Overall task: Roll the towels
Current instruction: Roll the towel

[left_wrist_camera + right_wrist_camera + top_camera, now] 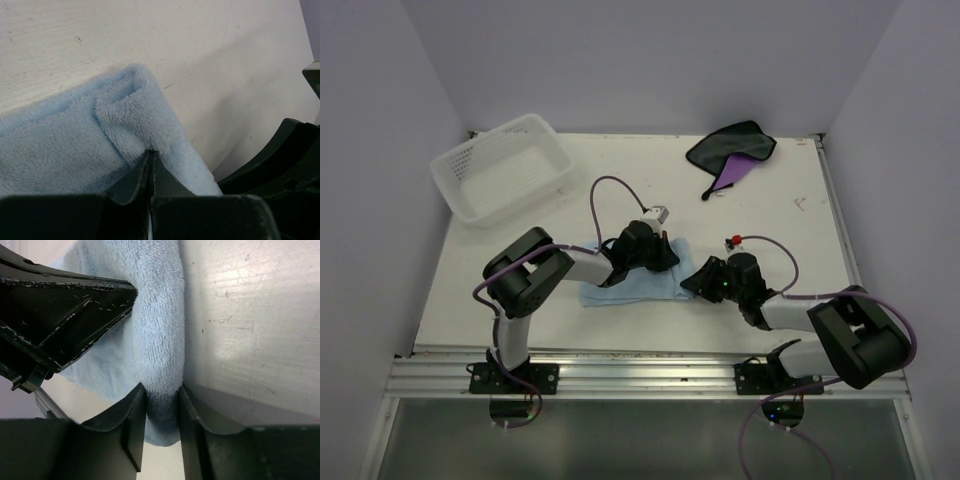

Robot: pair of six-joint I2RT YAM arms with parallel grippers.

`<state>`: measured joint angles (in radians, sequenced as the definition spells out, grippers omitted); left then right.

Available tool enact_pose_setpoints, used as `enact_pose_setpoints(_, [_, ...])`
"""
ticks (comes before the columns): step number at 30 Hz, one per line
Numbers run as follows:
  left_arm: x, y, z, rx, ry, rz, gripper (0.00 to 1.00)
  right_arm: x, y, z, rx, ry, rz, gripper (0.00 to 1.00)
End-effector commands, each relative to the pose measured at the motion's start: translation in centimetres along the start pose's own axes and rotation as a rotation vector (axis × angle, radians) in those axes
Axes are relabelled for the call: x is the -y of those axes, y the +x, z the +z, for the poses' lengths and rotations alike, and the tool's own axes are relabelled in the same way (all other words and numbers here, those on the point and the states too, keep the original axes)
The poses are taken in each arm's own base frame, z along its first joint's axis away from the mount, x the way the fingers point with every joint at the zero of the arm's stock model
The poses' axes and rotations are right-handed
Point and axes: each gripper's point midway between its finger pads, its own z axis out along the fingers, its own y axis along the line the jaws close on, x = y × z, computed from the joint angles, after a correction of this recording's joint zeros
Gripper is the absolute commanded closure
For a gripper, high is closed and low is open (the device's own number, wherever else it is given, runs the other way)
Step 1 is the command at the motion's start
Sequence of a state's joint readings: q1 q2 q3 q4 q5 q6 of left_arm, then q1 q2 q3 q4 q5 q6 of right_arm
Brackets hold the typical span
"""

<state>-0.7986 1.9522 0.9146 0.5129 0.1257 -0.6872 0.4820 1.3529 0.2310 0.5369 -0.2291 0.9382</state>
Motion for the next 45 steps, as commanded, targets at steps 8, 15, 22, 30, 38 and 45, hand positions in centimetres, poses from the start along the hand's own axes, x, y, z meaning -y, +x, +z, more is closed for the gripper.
enact_pose_setpoints(8, [-1.9,-0.1,0.1,-0.029,-0.087,0.027,1.00,5.7,2.8,-1.3,-0.077,0.206,-0.039,0.92])
enact_pose_setpoints(15, [-0.3,-1.8,0.1,-0.007,-0.041,0.019,1.00,5.1,2.4,-1.3,-0.065,0.188,-0.046,1.00])
enact_pose_setpoints(22, [1.9,-3.2,-0.4,-0.002,0.028,-0.007,1.00,4.5,1.8,-1.4,-0.053,0.178,-0.065,1.00])
enact_pose_setpoints(30, [4.8,-4.5,-0.7,-0.008,0.151,-0.069,1.00,4.6,1.8,-1.7,-0.055,0.189,-0.087,1.00])
enact_pose_setpoints(38, [6.7,-5.8,-0.1,0.005,0.232,-0.078,1.00,4.6,1.7,-1.7,-0.055,0.191,-0.094,1.00])
enact_pose_setpoints(45, [8.1,-6.4,-0.2,0.014,0.299,-0.102,1.00,4.7,1.6,-1.8,-0.058,0.204,-0.105,1.00])
